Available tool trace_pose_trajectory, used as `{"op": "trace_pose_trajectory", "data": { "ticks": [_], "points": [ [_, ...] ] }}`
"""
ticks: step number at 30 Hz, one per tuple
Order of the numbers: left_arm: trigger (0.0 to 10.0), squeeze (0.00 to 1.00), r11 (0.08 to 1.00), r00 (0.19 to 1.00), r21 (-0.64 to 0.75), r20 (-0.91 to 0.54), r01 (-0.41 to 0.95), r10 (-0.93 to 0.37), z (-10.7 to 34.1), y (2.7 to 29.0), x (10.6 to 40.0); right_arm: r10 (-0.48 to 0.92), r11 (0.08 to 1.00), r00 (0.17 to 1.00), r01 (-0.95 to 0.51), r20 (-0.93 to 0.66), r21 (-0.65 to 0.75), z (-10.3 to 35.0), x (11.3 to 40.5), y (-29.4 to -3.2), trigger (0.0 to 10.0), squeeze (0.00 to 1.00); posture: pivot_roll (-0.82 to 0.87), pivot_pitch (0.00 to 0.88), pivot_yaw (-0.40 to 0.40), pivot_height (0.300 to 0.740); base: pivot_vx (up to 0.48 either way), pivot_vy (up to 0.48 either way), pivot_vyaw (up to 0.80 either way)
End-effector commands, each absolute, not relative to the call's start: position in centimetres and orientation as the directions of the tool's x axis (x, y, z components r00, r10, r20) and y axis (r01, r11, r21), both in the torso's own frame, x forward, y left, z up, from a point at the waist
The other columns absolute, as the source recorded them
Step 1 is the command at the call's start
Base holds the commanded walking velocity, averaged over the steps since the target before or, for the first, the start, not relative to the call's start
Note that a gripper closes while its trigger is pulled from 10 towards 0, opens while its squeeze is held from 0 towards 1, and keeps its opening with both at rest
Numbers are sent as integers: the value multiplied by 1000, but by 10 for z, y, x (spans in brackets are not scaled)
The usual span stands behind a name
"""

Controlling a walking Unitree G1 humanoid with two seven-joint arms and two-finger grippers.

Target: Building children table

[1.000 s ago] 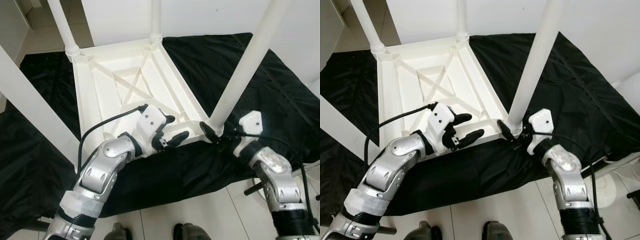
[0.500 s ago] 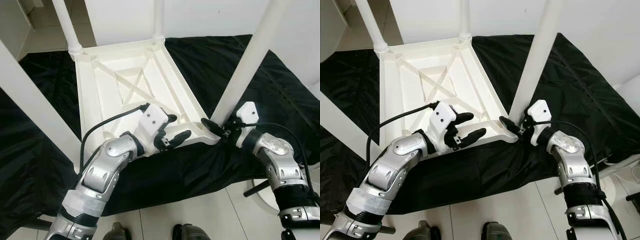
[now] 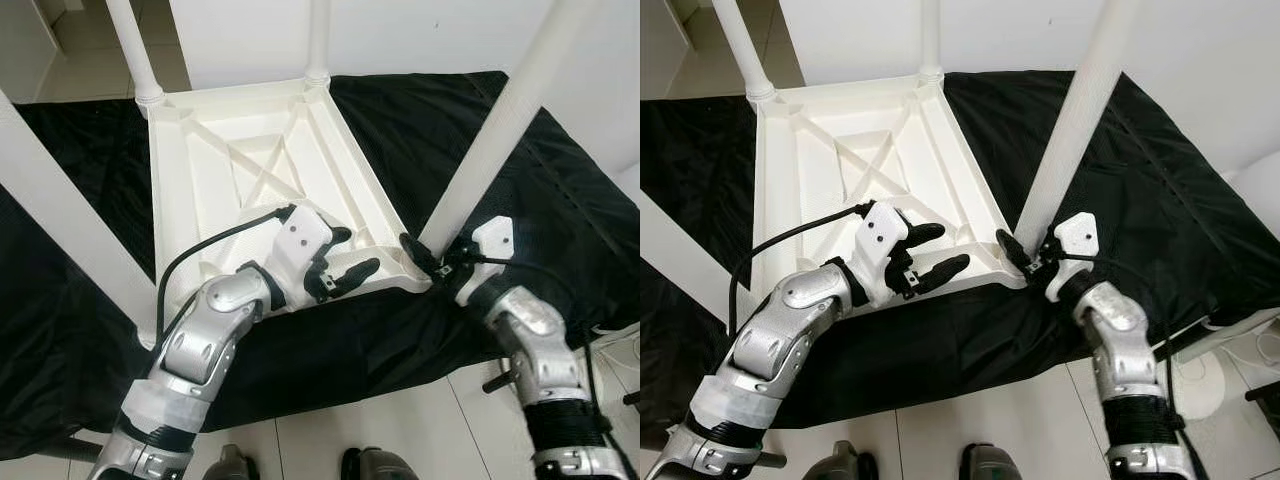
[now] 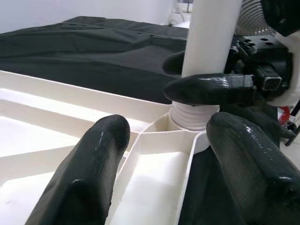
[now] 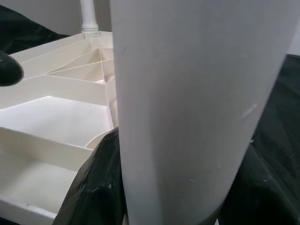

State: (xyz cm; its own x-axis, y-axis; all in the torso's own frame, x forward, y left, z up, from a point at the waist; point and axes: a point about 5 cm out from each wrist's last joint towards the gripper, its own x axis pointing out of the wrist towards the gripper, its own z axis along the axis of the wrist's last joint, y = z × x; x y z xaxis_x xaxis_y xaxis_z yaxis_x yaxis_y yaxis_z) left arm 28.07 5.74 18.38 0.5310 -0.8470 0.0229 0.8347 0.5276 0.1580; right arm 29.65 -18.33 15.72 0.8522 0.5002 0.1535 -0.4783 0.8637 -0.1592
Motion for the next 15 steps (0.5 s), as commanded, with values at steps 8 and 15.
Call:
{"op": "trace_pose_trajectory", "data": {
  "ticks": [8, 15],
  "points": [
    [10000, 0, 559, 565, 164, 13, 813, -825, 184, 60, 287, 270, 960, 942, -249, 200, -126, 162, 282, -151, 10000, 0, -111, 96, 25, 740, 0, 0, 0],
    [10000, 0, 564, 571, 176, 13, 807, -821, 185, 61, 288, 76, 997, 984, -74, 162, -16, 154, 278, -128, 10000, 0, -106, 99, 31, 740, 0, 0, 0]
  ]
}}
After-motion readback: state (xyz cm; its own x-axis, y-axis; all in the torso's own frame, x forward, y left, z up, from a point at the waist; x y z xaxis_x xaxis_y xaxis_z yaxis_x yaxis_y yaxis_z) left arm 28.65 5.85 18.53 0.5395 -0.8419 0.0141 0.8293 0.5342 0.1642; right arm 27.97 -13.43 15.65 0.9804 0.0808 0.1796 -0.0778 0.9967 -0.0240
